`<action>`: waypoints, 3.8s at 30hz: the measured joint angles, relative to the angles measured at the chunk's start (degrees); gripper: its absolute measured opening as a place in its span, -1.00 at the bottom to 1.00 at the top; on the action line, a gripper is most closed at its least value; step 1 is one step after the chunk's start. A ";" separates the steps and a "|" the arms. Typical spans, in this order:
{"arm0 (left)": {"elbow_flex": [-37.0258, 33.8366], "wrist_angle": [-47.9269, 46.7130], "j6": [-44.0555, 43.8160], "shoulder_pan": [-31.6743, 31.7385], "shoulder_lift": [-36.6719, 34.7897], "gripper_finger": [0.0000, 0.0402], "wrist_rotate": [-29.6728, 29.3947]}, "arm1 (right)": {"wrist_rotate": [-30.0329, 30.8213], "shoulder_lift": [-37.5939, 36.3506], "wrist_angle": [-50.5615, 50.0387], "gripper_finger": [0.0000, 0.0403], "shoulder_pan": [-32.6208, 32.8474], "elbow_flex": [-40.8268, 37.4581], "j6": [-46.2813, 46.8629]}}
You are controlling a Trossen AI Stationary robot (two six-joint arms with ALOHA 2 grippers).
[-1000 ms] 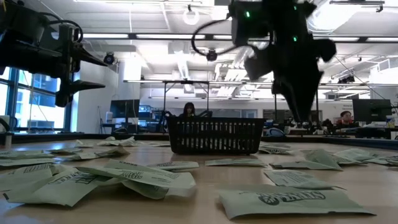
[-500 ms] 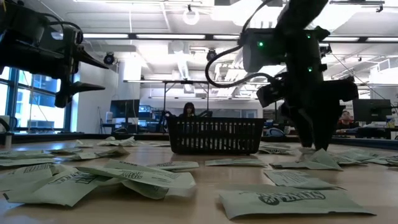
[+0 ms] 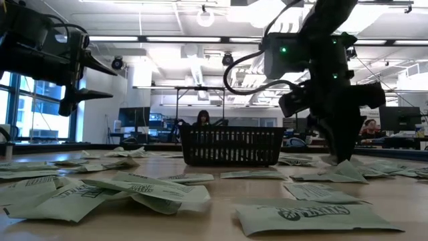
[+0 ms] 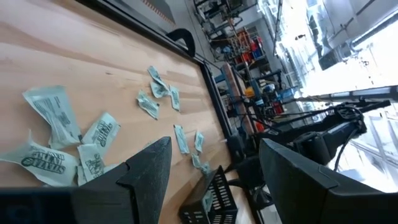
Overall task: Pick and place Stevia / Truvia into bins
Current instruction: Put the green stevia packet into the black basket
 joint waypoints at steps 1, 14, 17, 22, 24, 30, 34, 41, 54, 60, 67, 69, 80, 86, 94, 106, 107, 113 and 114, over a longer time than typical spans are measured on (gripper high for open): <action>0.00 0.00 0.00 0.00 0.00 0.38 -0.18 | -0.82 0.04 -0.34 -0.84 -0.32 0.28 2.03; 0.00 0.01 0.33 0.00 0.00 0.38 -0.12 | 6.80 -0.18 -2.31 -0.98 -1.90 25.34 6.05; 0.00 0.01 0.35 0.00 0.00 0.38 0.07 | 2.16 2.65 0.52 -0.93 -3.18 28.45 5.14; 0.00 0.03 0.33 0.00 0.00 0.38 1.78 | -4.90 9.60 -0.01 -0.92 -3.75 30.29 8.75; 0.00 0.07 0.33 0.00 0.00 0.38 3.20 | -7.53 11.47 0.54 -0.89 -2.99 30.99 9.49; 0.00 0.16 0.31 -0.02 0.00 0.38 8.17 | -4.74 12.65 -1.20 -0.67 -0.37 34.04 11.80; 0.00 0.16 0.31 0.00 0.00 0.38 8.28 | 1.29 12.65 -8.19 -0.48 0.89 37.35 11.16; 0.00 0.14 0.42 0.00 0.00 0.38 8.27 | 11.31 12.45 -25.10 -0.23 5.00 37.91 11.58; -0.15 1.32 -0.54 0.00 0.00 0.38 10.79 | 0.15 2.64 -7.63 -0.16 13.81 13.90 42.62; 1.36 7.26 0.18 0.00 1.16 0.33 11.18 | 12.73 -1.86 -4.59 -0.15 14.92 13.76 50.51; 10.07 -3.26 16.08 -0.02 15.28 0.07 12.40 | 26.49 -6.60 -2.28 -0.11 11.46 13.76 57.40; 14.22 -6.80 21.21 -0.02 21.58 0.03 11.58 | 27.80 -7.77 -1.05 -0.11 9.56 13.76 56.19; 32.36 -14.09 52.05 -1.66 55.31 0.04 9.68 | 28.82 -10.06 -0.77 -0.11 0.64 13.76 47.73; 35.59 -13.96 57.84 -11.77 66.12 0.00 -11.22 | 31.24 -10.06 -0.83 -0.11 -1.96 13.76 42.60; 35.74 -5.73 56.06 -16.92 73.66 0.00 -20.99 | 33.58 -10.06 0.13 -0.11 -6.58 13.76 36.43; 35.76 -0.20 55.85 -16.98 82.94 0.00 -19.50 | 31.01 -10.06 2.32 -0.14 -14.78 13.76 23.52; 35.75 0.13 55.84 -16.92 83.55 0.00 -20.55 | 30.90 -10.06 2.43 -0.14 -15.28 13.76 22.72; 35.79 1.78 55.91 -16.87 83.69 0.00 -23.13 | 30.43 -10.06 3.38 -0.14 -17.57 13.76 19.06; 35.78 1.85 55.91 -16.87 83.71 0.00 -23.01 | 30.21 -10.06 3.62 -0.14 -17.88 13.76 18.25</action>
